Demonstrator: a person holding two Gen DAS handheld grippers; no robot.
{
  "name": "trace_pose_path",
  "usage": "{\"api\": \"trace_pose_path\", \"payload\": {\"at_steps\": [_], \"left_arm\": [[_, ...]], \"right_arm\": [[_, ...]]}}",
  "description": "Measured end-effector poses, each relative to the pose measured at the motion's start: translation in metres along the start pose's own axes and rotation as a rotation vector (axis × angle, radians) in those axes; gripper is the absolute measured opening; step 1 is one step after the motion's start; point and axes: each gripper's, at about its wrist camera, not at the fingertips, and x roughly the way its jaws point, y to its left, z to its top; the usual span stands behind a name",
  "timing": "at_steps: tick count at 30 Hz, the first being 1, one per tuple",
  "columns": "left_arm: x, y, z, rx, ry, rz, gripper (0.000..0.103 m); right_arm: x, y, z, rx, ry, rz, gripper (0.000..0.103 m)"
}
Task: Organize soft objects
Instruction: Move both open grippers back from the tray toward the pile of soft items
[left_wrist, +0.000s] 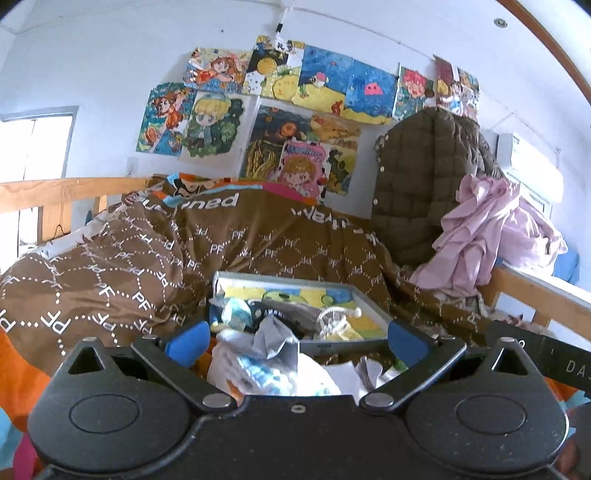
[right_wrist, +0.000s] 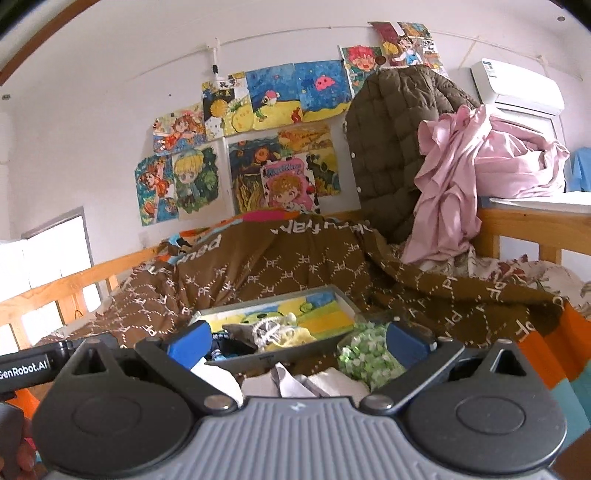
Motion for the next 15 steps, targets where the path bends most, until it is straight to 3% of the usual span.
{"api": "trace_pose_path", "payload": {"at_steps": [7, 15], "left_arm": [[-0.001, 0.001, -0.01, -0.017, 0.061, 0.024, 0.102], [-0.014, -0.009, -0.012, -0.019, 0.068, 0.084, 0.102]], "right_arm": [[-0.003, -0.005, -0.003, 0.014, 0.04, -0.041, 0.103], [-0.009, -0.018, -0.005, 0.067, 0.085, -0.08, 0.103]]}}
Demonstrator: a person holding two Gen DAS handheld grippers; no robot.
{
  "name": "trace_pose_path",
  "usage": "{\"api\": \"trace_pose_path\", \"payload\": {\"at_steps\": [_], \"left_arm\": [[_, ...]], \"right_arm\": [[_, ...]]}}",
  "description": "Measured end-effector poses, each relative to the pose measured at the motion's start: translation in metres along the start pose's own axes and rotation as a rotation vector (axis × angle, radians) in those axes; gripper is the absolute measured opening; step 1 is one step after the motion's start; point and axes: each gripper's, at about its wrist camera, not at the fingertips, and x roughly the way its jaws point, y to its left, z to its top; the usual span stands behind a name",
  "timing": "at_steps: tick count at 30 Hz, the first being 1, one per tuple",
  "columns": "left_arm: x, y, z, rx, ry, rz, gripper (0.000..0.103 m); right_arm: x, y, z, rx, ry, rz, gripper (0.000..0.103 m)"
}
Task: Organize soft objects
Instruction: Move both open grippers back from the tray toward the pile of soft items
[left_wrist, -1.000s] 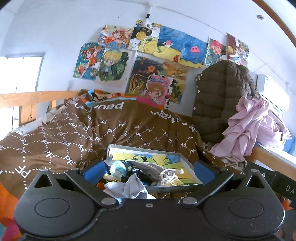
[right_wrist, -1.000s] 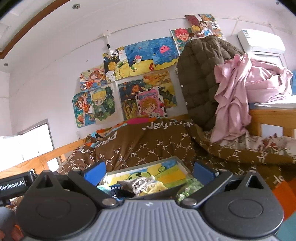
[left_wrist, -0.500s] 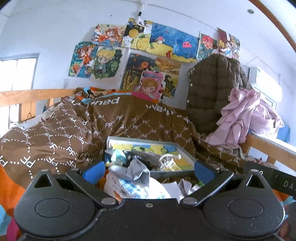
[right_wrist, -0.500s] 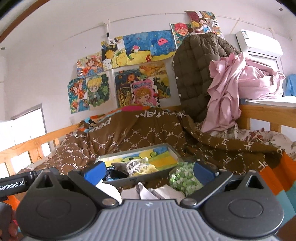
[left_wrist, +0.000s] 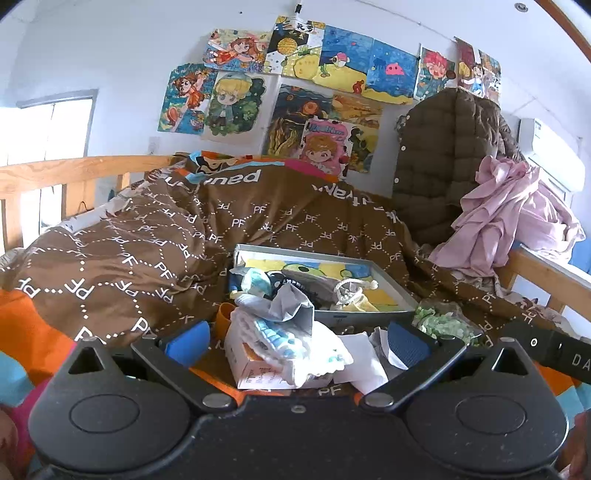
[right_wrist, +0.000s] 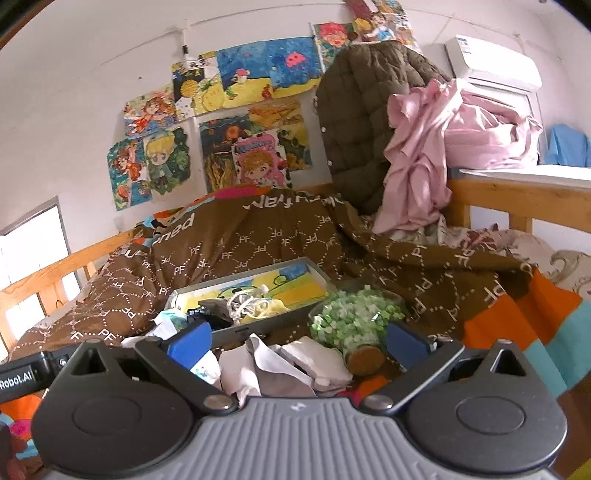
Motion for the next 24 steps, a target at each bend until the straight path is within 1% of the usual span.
{"api": "trace_pose_path", "payload": {"at_steps": [2, 7, 12, 14, 17, 20, 24], "left_arm": [[-0.001, -0.006, 0.0, 0.004, 0.009, 0.006, 0.102], [-0.004, -0.02, -0.002, 0.042, 0.023, -0.008, 0.102], [0.002, -0.026, -0.008, 0.049, 0.057, -0.014, 0.102], [0.006, -0.029, -0.01, 0.044, 0.069, -0.016, 0.102], [0.016, -0.035, -0.013, 0.002, 0.093, -0.015, 0.102], [0.028, -0.045, -0.014, 0.034, 0.118, -0.029, 0.102], [0.043, -0.05, -0.015, 0.031, 0.155, -0.041, 0.102]], "right_arm": [[-0.001, -0.007, 0.002, 0.04, 0.002, -0.011, 0.103], [0.003, -0.024, 0.004, 0.131, 0.009, -0.042, 0.103], [0.009, -0.032, 0.005, 0.164, 0.031, -0.086, 0.103], [0.012, -0.035, 0.006, 0.178, 0.039, -0.09, 0.103], [0.014, -0.039, 0.008, 0.201, 0.049, -0.094, 0.103], [0.02, -0.042, 0.009, 0.223, 0.076, -0.091, 0.103], [0.032, -0.042, 0.008, 0.212, 0.1, -0.087, 0.103]]}}
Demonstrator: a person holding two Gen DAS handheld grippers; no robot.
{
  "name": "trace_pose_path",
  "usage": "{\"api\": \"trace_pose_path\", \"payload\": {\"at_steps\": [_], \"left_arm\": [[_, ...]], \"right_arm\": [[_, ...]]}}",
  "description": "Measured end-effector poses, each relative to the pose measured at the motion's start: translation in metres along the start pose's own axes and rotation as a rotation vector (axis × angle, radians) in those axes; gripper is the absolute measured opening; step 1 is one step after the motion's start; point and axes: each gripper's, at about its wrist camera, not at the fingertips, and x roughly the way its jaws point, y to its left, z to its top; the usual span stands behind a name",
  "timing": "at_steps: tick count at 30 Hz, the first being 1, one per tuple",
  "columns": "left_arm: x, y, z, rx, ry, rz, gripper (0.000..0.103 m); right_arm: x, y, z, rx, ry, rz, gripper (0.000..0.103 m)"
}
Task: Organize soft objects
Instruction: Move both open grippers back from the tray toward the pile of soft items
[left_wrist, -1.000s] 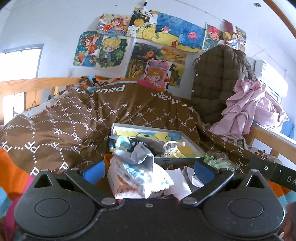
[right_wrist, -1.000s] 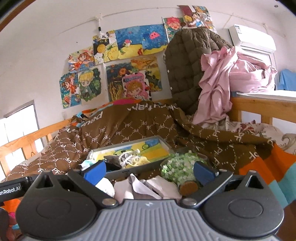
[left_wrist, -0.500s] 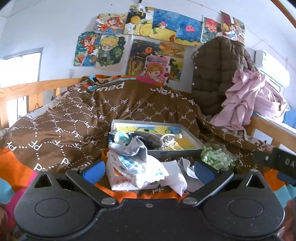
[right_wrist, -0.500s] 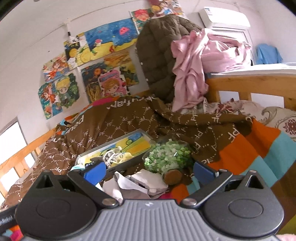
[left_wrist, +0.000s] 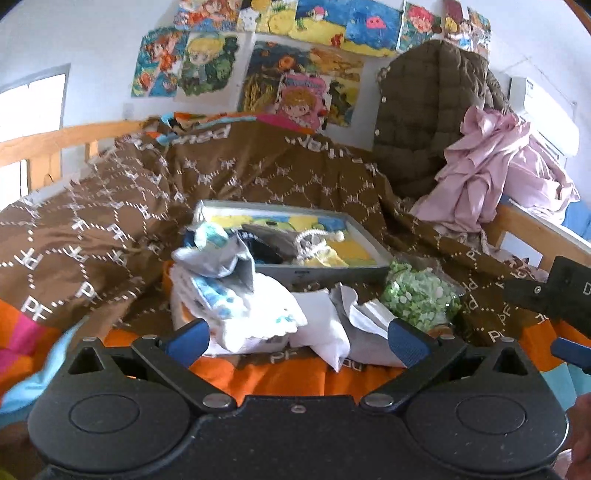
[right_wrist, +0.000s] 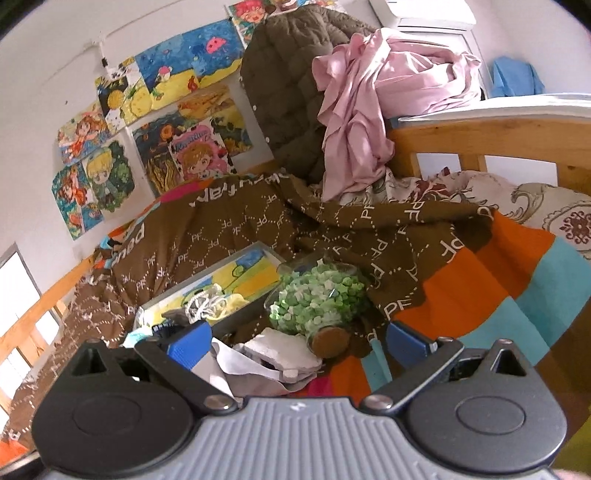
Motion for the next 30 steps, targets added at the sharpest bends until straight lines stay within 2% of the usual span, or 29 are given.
{"api": "trace_pose_path", "payload": {"at_steps": [3, 7, 9, 17, 24, 30], "left_arm": [[0.009, -0.004, 0.004, 0.013, 0.024, 0.017, 0.102], [0.013, -0.005, 0.011, -0.018, 0.027, 0.03, 0.102], [0.013, -0.005, 0.013, 0.003, 0.029, 0.036, 0.102], [0.015, 0.024, 0.016, 0.007, 0.02, 0.022, 0.102], [0.029, 0.045, 0.021, 0.044, 0.019, 0.002, 0.102], [0.038, 0.064, 0.03, 0.129, 0.049, -0.029, 0.102]], "right_arm": [[0.006, 0.002, 0.0, -0.01, 0.017, 0.002, 0.103], [0.002, 0.004, -0.002, -0.024, 0.016, 0.0, 0.103], [0.002, 0.007, -0.002, -0.04, 0.021, -0.005, 0.103], [0.014, 0.033, -0.009, -0.157, 0.066, -0.014, 0.103], [0.033, 0.05, -0.017, -0.231, 0.086, 0.05, 0.103], [0.054, 0.063, -0.024, -0.301, 0.081, 0.161, 0.103]]}}
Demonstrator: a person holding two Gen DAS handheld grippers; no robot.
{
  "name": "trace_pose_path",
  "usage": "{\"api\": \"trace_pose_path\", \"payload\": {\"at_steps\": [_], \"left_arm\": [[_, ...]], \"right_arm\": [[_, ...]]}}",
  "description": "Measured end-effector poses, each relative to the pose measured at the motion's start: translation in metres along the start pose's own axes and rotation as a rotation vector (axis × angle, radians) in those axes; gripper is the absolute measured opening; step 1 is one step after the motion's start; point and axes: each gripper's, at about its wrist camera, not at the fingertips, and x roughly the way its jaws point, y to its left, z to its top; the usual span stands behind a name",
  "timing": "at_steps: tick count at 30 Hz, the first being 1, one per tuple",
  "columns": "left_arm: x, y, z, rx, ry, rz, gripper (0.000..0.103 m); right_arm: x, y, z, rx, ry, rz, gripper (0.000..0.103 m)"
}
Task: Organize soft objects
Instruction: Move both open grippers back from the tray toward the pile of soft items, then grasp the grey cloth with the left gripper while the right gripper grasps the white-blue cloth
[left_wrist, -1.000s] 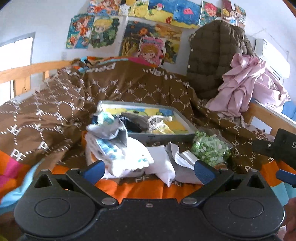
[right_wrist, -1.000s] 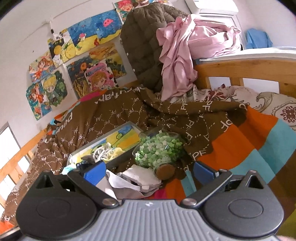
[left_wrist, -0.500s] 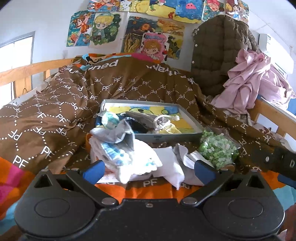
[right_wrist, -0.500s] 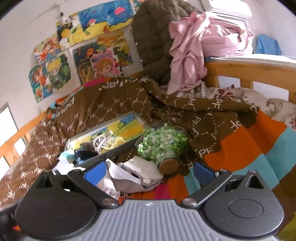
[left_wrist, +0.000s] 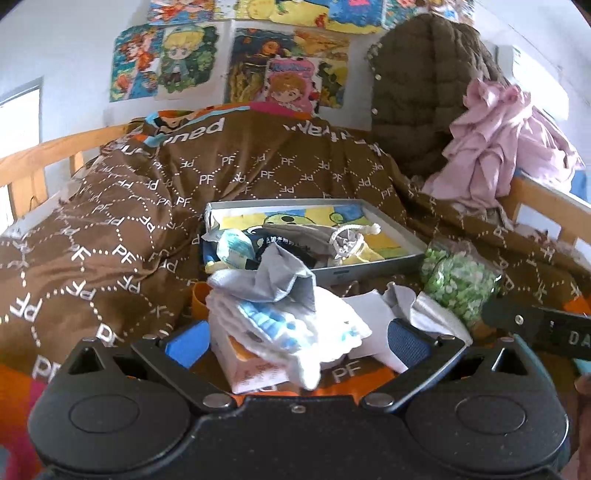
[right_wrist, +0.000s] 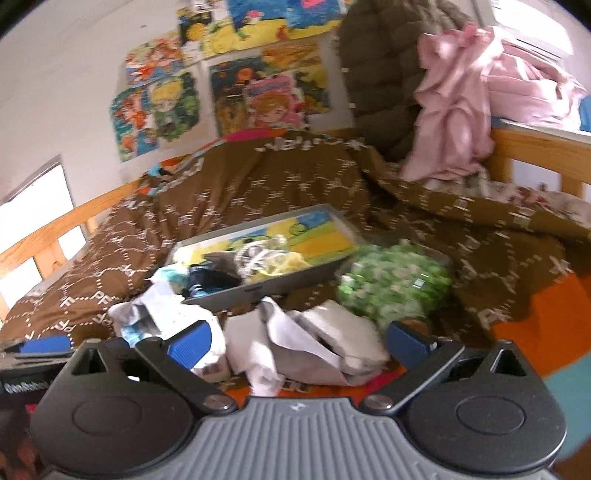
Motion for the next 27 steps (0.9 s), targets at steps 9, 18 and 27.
{"api": "trace_pose_path", "payload": {"at_steps": [9, 18, 27], "left_arm": [[0.013, 0.033, 0.016, 0.062, -0.033, -0.062, 0.102], [0.032, 0.042, 0.014, 0.071, -0.071, -0.09, 0.102], [0.054, 0.052, 0.019, -0.009, -0.096, -0.117, 0.102]], "right_arm": [[0.02, 0.022, -0.006, -0.124, 0.014, 0.103, 0.103], [0.038, 0.031, -0.011, -0.167, 0.037, 0.138, 0.103], [0.048, 0.046, -0.014, -0.229, 0.031, 0.162, 0.103]]}}
